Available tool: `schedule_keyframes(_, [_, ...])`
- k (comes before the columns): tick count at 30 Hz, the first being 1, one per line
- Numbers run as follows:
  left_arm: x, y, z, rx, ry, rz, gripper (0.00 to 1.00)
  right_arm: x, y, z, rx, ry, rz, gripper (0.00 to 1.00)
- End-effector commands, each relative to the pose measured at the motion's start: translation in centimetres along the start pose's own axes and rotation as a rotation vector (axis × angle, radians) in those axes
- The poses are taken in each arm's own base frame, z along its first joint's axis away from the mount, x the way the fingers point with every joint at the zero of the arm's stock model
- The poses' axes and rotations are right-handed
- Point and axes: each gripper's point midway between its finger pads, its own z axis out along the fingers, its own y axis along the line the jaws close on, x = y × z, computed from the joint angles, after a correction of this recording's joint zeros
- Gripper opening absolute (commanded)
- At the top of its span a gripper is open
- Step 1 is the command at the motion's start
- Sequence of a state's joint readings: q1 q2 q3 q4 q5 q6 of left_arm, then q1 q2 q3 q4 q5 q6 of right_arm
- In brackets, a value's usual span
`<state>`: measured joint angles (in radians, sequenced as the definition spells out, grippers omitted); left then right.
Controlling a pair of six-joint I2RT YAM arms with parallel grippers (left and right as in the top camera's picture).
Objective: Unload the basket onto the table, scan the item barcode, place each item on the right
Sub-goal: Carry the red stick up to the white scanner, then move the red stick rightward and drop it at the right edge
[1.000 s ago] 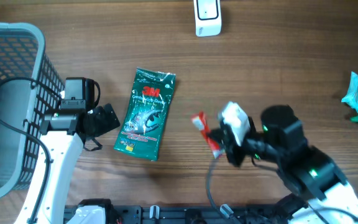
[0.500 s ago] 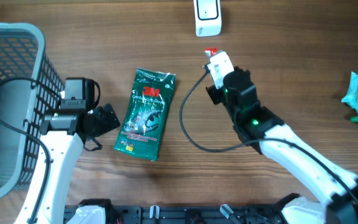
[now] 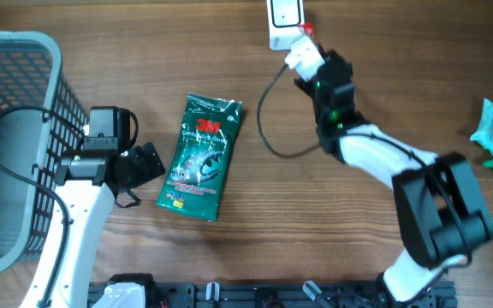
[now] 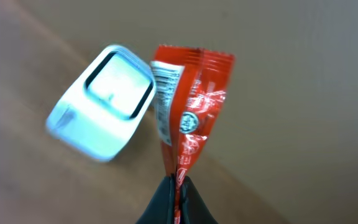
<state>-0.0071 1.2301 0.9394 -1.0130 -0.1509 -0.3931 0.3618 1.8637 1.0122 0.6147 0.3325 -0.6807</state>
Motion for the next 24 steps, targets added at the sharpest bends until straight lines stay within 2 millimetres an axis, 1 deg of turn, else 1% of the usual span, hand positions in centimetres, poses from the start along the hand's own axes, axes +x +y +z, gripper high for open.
schedule_keyframes(1, [0.1,0.2,0.0,0.0,0.0,0.015,1.0,-1.6,-1.3,3.9,0.045,-0.034,-0.121,0.04])
schedule_keyframes(3, [0.1,0.2,0.0,0.0,0.0,0.014,1.0,-1.2,-0.8,6.4,0.055,-0.02,-0.197,0.04])
schedule_keyframes(4, [0.1,0.2,0.0,0.0,0.0,0.015,1.0,-1.0,-0.5,7.4,0.061,-0.013,-0.22,0.04])
schedule_keyframes(7, [0.1,0.2,0.0,0.0,0.0,0.015,1.0,-0.7,0.4,9.7,0.072,-0.005,-0.265,0.04])
schedule_keyframes(8, [0.1,0.2,0.0,0.0,0.0,0.015,1.0,-0.6,0.9,10.9,0.072,0.0,-0.279,0.04])
schedule_keyframes(9, [0.1,0.2,0.0,0.0,0.0,0.014,1.0,-0.4,1.1,11.4,0.072,0.008,-0.287,0.04])
schedule_keyframes(11, [0.1,0.2,0.0,0.0,0.0,0.015,1.0,-0.2,1.5,12.2,0.068,0.017,-0.291,0.04])
schedule_keyframes(14, [0.1,0.2,0.0,0.0,0.0,0.014,1.0,-0.1,1.9,12.9,0.066,0.017,-0.292,0.04])
schedule_keyframes(19, [0.1,0.2,0.0,0.0,0.0,0.015,1.0,0.4,2.7,13.1,0.042,0.025,-0.341,0.04])
schedule_keyframes(22, [0.1,0.2,0.0,0.0,0.0,0.014,1.0,0.2,2.2,13.0,0.07,0.04,-0.32,0.04])
schedule_keyframes(24, [0.1,0.2,0.0,0.0,0.0,0.015,1.0,-0.1,1.1,13.1,0.111,0.067,-0.305,0.04])
